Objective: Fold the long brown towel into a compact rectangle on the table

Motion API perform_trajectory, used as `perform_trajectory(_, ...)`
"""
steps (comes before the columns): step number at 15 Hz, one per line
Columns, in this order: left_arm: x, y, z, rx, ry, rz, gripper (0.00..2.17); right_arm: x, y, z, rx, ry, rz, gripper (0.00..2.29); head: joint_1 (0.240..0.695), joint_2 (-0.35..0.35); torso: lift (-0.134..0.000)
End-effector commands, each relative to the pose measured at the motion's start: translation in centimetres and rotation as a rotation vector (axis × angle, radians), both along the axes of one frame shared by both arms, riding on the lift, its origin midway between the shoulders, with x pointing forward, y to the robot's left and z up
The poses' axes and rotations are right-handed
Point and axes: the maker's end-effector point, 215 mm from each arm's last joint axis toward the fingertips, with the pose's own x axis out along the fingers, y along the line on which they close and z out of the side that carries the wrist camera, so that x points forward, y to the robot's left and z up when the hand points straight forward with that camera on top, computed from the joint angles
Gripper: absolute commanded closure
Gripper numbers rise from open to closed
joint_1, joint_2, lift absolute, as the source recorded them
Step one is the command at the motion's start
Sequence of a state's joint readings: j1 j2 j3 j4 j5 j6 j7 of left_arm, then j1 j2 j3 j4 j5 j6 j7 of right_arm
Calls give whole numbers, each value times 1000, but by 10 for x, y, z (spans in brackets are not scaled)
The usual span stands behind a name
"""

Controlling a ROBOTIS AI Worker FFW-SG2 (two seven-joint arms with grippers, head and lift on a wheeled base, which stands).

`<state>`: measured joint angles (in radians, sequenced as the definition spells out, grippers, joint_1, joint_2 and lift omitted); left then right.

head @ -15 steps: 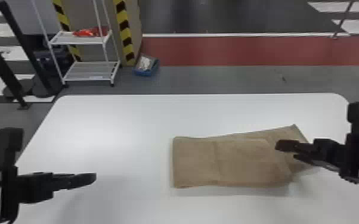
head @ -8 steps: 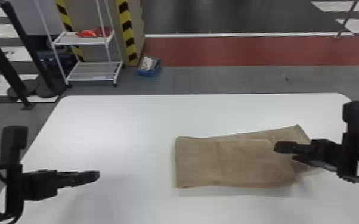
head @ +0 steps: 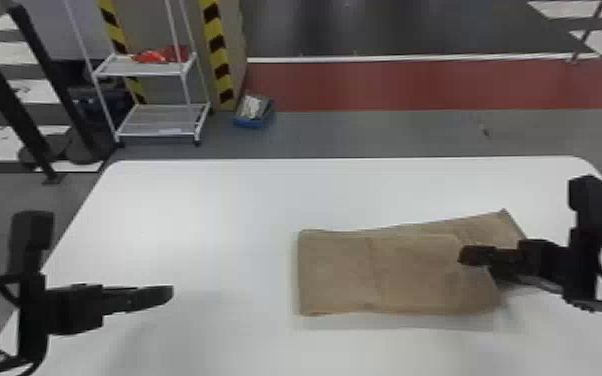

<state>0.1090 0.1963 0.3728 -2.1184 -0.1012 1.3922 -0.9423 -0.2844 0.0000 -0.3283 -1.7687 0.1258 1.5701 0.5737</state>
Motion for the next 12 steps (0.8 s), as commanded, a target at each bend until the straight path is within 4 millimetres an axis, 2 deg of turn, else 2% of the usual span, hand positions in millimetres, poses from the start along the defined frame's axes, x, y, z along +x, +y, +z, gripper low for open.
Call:
perform_trajectory(1,-1,0,-1,-1,1,-1,147,-3,1,-3,2,7,0,508,695,64,-125)
perform_trajectory(3,-2,0,-1,-2,4,0,147,-5,1,-5,3,11,-1,677,695,64,-125)
perform_trajectory(9,-3,5,-1,-4,3,7,147,-5,0,-1,29,-4,-8,687,695,70,-125)
perform_trajectory(10,-4,5,-1,-5,4,8,147,-5,-1,-1,30,-4,-9,775,695,70,-125)
perform_trajectory(12,-5,7,-1,-4,5,10,147,-5,-1,0,32,-6,-10,775,695,70,-125)
